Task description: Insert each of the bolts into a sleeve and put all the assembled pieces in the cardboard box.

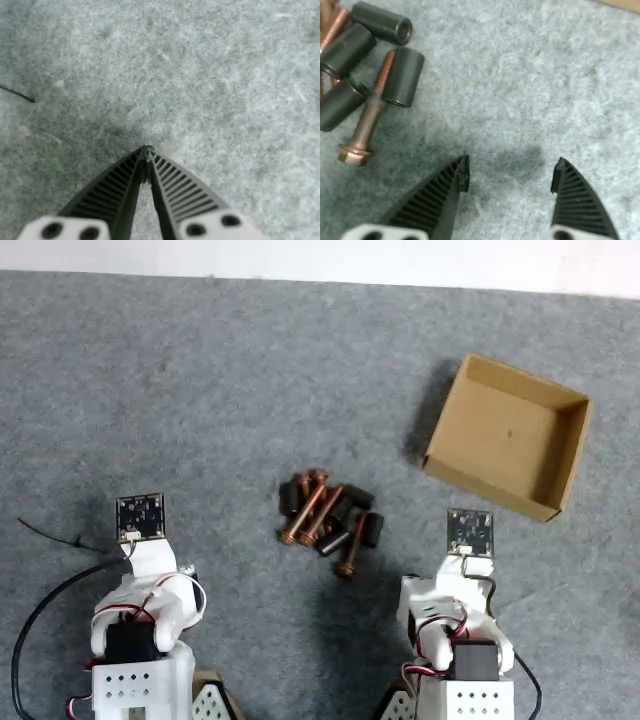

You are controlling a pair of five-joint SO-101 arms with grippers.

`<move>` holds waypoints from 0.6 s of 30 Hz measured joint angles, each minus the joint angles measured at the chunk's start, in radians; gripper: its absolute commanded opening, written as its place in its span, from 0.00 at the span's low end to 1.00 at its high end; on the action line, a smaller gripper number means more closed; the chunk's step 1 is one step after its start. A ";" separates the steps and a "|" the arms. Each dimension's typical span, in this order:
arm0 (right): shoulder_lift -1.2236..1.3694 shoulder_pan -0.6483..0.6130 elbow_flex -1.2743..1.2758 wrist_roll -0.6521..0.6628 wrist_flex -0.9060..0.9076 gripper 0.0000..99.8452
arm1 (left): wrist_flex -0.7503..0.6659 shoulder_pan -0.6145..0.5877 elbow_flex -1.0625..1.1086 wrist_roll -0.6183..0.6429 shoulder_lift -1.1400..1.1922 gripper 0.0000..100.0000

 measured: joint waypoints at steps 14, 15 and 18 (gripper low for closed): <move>0.000 -0.025 0.000 0.000 0.000 0.25 | -0.052 -0.149 -0.124 -0.006 0.000 0.01; 0.000 -0.025 0.000 0.000 0.000 0.25 | -0.083 -0.186 -0.172 -0.018 0.000 0.01; 0.000 -0.025 0.000 0.000 0.000 0.25 | -0.169 -0.272 -0.310 -0.106 0.000 0.01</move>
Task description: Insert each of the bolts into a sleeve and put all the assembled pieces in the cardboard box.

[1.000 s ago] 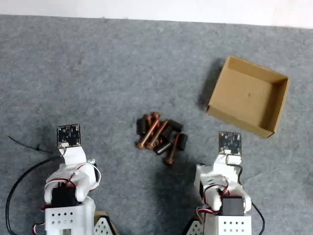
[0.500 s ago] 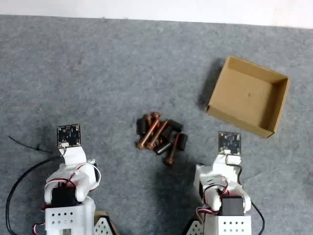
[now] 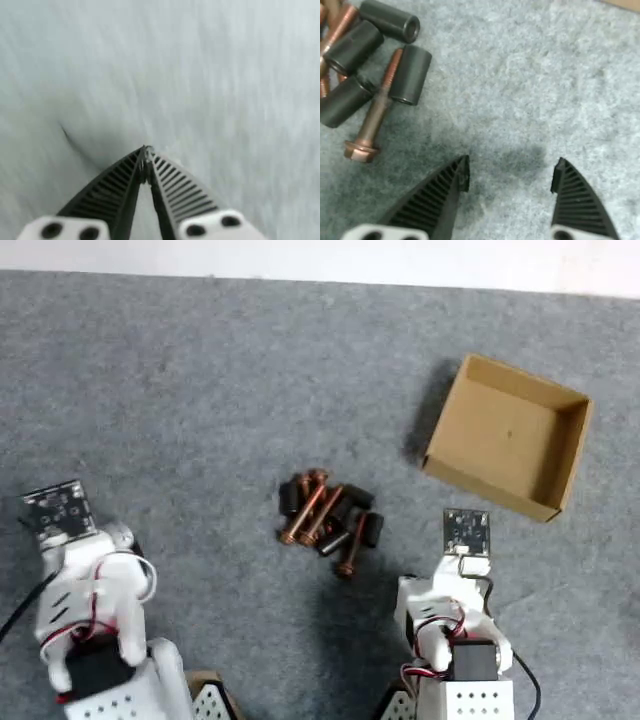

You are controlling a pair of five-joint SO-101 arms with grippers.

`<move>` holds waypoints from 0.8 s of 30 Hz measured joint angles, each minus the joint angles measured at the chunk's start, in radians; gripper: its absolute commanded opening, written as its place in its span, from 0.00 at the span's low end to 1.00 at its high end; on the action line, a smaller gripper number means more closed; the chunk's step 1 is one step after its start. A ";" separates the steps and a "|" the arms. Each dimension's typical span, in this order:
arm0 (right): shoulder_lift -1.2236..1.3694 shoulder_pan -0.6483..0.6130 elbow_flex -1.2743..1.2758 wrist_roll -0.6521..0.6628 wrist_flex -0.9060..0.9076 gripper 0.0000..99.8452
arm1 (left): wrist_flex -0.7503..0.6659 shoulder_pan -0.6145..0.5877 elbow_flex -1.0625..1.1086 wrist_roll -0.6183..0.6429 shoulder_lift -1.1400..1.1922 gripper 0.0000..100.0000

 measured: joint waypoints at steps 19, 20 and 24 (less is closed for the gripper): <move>0.000 -0.002 0.000 0.000 0.000 0.25 | 0.161 0.417 -0.941 -0.146 1.108 0.01; 0.000 -0.002 0.000 0.000 0.000 0.25 | 0.167 0.446 -0.974 -0.146 1.194 0.01; 0.000 -0.002 0.000 0.000 0.000 0.25 | 0.167 0.534 -1.025 -0.146 1.392 0.01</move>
